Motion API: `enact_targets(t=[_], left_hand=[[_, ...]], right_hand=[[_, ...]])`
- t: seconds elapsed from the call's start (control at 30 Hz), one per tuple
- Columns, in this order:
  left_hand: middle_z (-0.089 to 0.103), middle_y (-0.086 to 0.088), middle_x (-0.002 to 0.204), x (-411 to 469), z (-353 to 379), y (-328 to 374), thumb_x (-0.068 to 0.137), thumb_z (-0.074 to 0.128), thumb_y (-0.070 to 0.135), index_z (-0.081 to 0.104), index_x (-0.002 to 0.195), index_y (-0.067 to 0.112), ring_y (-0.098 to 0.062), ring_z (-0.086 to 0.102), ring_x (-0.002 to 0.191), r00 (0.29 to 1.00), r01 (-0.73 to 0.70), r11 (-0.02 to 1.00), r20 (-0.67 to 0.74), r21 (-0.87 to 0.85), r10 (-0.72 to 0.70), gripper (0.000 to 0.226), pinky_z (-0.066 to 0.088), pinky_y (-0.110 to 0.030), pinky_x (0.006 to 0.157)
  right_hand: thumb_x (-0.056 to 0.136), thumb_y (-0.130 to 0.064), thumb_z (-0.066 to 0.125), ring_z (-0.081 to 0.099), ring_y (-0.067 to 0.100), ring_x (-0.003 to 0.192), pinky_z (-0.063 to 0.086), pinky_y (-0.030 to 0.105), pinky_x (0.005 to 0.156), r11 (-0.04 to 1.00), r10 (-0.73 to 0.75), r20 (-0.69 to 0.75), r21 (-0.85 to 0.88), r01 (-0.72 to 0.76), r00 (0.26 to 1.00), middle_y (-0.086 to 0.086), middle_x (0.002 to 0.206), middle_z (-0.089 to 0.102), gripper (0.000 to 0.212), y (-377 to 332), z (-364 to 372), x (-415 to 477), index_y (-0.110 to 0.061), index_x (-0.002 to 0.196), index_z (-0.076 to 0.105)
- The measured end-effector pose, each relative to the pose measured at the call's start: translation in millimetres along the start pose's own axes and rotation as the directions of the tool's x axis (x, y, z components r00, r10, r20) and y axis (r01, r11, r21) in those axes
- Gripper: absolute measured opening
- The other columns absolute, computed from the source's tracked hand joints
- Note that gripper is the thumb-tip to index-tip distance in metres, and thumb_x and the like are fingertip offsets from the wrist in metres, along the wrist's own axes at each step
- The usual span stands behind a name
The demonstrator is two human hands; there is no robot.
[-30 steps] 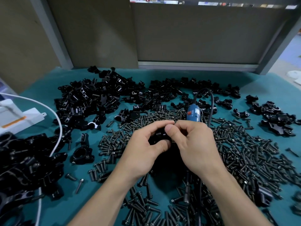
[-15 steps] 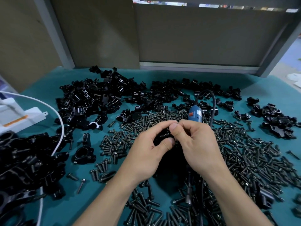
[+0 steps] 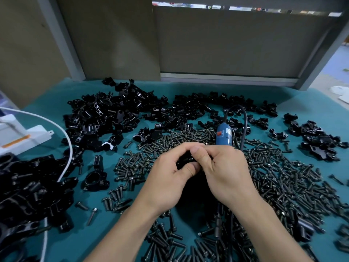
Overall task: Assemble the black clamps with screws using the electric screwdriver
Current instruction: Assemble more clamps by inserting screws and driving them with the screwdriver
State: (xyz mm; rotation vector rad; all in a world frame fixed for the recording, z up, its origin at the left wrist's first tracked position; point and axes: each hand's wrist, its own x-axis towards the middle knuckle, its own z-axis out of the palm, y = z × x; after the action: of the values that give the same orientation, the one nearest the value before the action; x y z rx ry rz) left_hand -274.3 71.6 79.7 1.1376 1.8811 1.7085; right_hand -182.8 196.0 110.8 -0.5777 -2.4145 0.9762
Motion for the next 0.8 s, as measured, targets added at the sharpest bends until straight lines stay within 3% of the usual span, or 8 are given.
enact_targets(t=[0.13, 0.23, 0.3, 0.53, 0.63, 0.73, 0.8], left_hand=[[0.076, 0.011, 0.12, 0, -4, 3, 0.103, 0.065, 0.013, 0.07, 0.125, 0.032, -0.013, 0.071, 0.116, 0.999, 0.028, 0.999, -0.037, -0.014, -0.029, 0.03, 0.057, -0.046, 0.1], [0.074, 0.019, 0.12, 0, -6, 4, 0.104, 0.065, 0.02, 0.067, 0.127, 0.041, -0.006, 0.07, 0.115, 0.999, 0.031, 0.997, -0.046, 0.074, -0.028, 0.031, 0.057, -0.044, 0.099], [0.072, 0.022, 0.124, -2, -6, 4, 0.105, 0.064, 0.021, 0.065, 0.131, 0.041, -0.003, 0.066, 0.12, 0.999, 0.027, 0.992, -0.05, 0.125, -0.021, 0.033, 0.056, -0.041, 0.102], [0.066, 0.022, 0.135, -8, -2, 6, 0.106, 0.06, 0.012, 0.061, 0.144, 0.032, 0.004, 0.057, 0.131, 0.997, -0.014, 0.975, -0.066, 0.222, 0.029, 0.043, 0.048, -0.027, 0.11], [0.067, 0.022, 0.134, -7, -4, 8, 0.105, 0.061, 0.01, 0.062, 0.142, 0.032, 0.005, 0.059, 0.128, 0.998, -0.016, 0.977, -0.063, 0.214, 0.03, 0.043, 0.051, -0.024, 0.107], [0.07, 0.026, 0.127, -6, -6, 9, 0.106, 0.063, 0.015, 0.064, 0.139, 0.037, 0.006, 0.062, 0.123, 0.997, -0.018, 0.976, -0.071, 0.218, 0.034, 0.039, 0.053, -0.024, 0.103], [0.07, 0.027, 0.125, -6, -7, 8, 0.105, 0.063, 0.018, 0.064, 0.137, 0.039, 0.007, 0.063, 0.12, 0.997, -0.01, 0.975, -0.076, 0.22, 0.028, 0.038, 0.053, -0.024, 0.102]], right_hand=[[0.101, -0.044, 0.058, 0.049, 0.004, 0.05, 0.037, 0.015, 0.051, 0.995, -0.051, 0.039, 0.091, 0.048, 0.998, -0.012, 0.055, 0.056, 0.033, 1, -6, -2, -0.034, 0.07, 0.061], [0.097, -0.029, 0.065, 0.051, 0.006, 0.053, 0.041, 0.021, 0.051, 0.993, -0.058, 0.054, 0.103, 0.052, 0.997, -0.008, 0.062, 0.063, 0.016, 2, -7, -2, -0.03, 0.081, 0.063], [0.098, -0.027, 0.065, 0.054, 0.008, 0.054, 0.042, 0.022, 0.051, 0.992, -0.049, 0.059, 0.121, 0.042, 0.997, -0.009, 0.063, 0.064, 0.017, 2, -5, -2, -0.03, 0.081, 0.065], [0.098, -0.048, 0.045, 0.051, 0.01, 0.054, 0.036, 0.019, 0.051, 0.997, -0.078, 0.043, -0.005, 0.079, 0.996, -0.009, 0.055, 0.055, 0.041, 4, 3, -1, -0.027, 0.064, 0.055], [0.099, -0.052, 0.044, 0.056, 0.01, 0.059, 0.039, 0.021, 0.054, 0.996, -0.088, 0.024, 0.003, 0.088, 0.996, -0.011, 0.057, 0.059, 0.041, 3, 2, -1, -0.03, 0.069, 0.061], [0.101, -0.034, 0.059, 0.061, 0.011, 0.068, 0.046, 0.023, 0.06, 0.988, -0.125, 0.038, 0.095, 0.121, 0.991, -0.01, 0.072, 0.066, 0.018, 5, -4, -2, -0.032, 0.085, 0.066], [0.098, -0.021, 0.065, 0.059, 0.014, 0.067, 0.047, 0.027, 0.062, 0.988, -0.134, 0.073, 0.084, 0.128, 0.988, -0.006, 0.072, 0.065, 0.016, 7, -5, -2, -0.03, 0.085, 0.065]])
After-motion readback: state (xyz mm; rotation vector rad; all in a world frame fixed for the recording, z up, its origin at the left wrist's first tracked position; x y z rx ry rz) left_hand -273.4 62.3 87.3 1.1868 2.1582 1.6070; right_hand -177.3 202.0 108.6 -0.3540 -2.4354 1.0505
